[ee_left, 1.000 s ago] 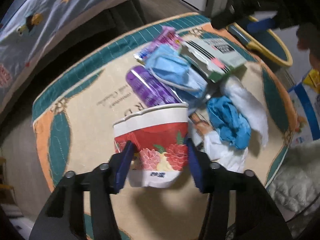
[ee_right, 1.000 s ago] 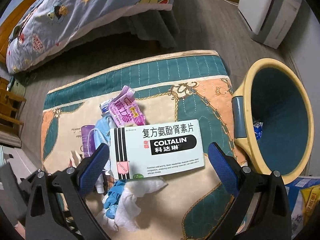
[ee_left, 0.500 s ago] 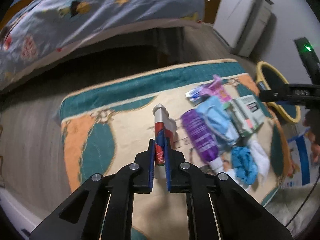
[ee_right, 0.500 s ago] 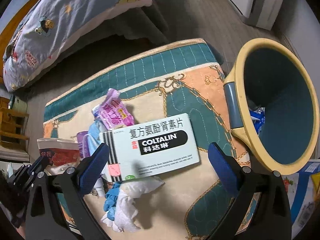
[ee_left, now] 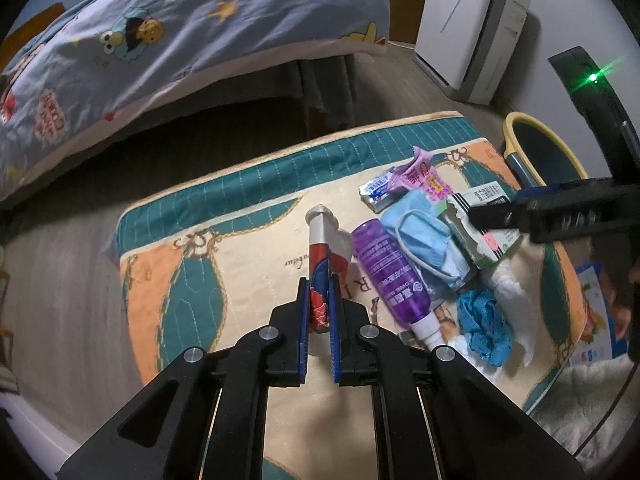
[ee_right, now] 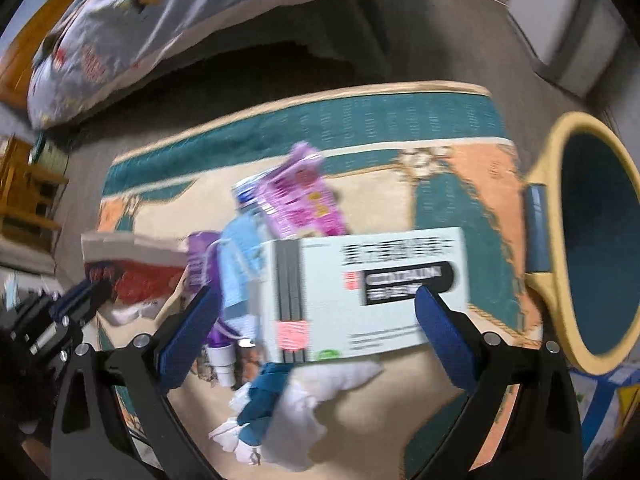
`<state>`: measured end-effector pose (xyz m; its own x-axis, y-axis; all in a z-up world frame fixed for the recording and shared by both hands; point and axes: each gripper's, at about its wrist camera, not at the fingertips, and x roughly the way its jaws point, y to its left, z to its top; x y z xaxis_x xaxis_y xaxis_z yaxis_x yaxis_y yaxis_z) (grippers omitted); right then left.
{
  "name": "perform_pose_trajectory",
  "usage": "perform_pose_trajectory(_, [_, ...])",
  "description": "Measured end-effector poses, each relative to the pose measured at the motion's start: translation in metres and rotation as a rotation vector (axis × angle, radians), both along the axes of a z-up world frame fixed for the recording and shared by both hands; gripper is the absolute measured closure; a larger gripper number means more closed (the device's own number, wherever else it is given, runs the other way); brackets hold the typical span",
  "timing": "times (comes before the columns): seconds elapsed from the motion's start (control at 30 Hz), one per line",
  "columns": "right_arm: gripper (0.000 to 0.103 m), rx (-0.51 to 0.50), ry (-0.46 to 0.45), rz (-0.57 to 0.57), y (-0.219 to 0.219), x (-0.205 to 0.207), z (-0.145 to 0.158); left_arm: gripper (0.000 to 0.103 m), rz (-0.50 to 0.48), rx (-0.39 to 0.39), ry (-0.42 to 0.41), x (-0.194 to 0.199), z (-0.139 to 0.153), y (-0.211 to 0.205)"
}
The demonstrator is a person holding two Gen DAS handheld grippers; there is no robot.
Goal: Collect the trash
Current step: 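Grasp the red-and-white tube with the left tool while the right tool grasps the white COLTALIN box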
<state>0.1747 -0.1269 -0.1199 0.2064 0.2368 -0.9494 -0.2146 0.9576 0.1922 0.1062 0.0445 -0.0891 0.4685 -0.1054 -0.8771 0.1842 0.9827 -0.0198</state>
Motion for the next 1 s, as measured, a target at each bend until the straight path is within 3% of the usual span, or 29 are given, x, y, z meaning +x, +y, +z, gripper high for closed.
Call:
perform_pose_trajectory(0.2, [0.048, -0.177, -0.026, 0.135, 0.029, -0.012, -0.011, 0.094, -0.004, -0.009, -0.003, 0.001, 0.002, 0.001])
perform_pose_trajectory(0.27, [0.076, -0.179, -0.038, 0.156, 0.031, -0.014, -0.008, 0.094, -0.006, -0.011, -0.004, 0.002, 0.002, 0.001])
perform_pose_trajectory(0.3, [0.099, -0.168, -0.042, 0.148, 0.029, -0.013, -0.003, 0.094, -0.006, -0.011, -0.006, 0.002, 0.003, 0.001])
perform_pose_trajectory(0.33, [0.103, -0.157, -0.045, 0.138, 0.028, -0.013, 0.001, 0.094, -0.007, -0.013, -0.009, 0.003, 0.005, 0.000])
perform_pose_trajectory(0.6, [0.103, -0.064, -0.098, 0.035, -0.014, -0.004, 0.034, 0.094, -0.011, -0.039, -0.036, 0.006, 0.017, -0.006])
perform_pose_trajectory(0.73, [0.103, -0.056, -0.064, -0.031, -0.044, 0.004, 0.027, 0.094, -0.011, -0.037, -0.035, 0.007, 0.016, -0.008])
perform_pose_trajectory(0.8, [0.100, -0.058, -0.046, 0.014, -0.050, 0.008, 0.021, 0.094, -0.011, -0.039, -0.033, 0.007, 0.016, -0.008])
perform_pose_trajectory(0.83, [0.096, -0.083, -0.053, 0.062, -0.050, 0.007, 0.021, 0.094, -0.011, -0.041, -0.031, 0.007, 0.017, -0.008])
perform_pose_trajectory(0.87, [0.075, -0.115, -0.069, 0.114, -0.048, 0.006, 0.020, 0.094, -0.010, -0.045, -0.031, 0.008, 0.017, -0.007])
perform_pose_trajectory(0.9, [0.039, -0.153, -0.090, 0.178, -0.048, 0.004, 0.019, 0.094, -0.009, -0.051, -0.030, 0.008, 0.017, -0.006])
perform_pose_trajectory(0.93, [0.027, -0.187, -0.110, 0.224, -0.046, 0.002, 0.017, 0.094, -0.006, -0.058, -0.030, 0.009, 0.018, -0.005])
perform_pose_trajectory(1.0, [0.022, -0.203, -0.110, 0.296, -0.047, -0.001, 0.012, 0.094, 0.001, -0.072, -0.029, 0.012, 0.020, -0.004])
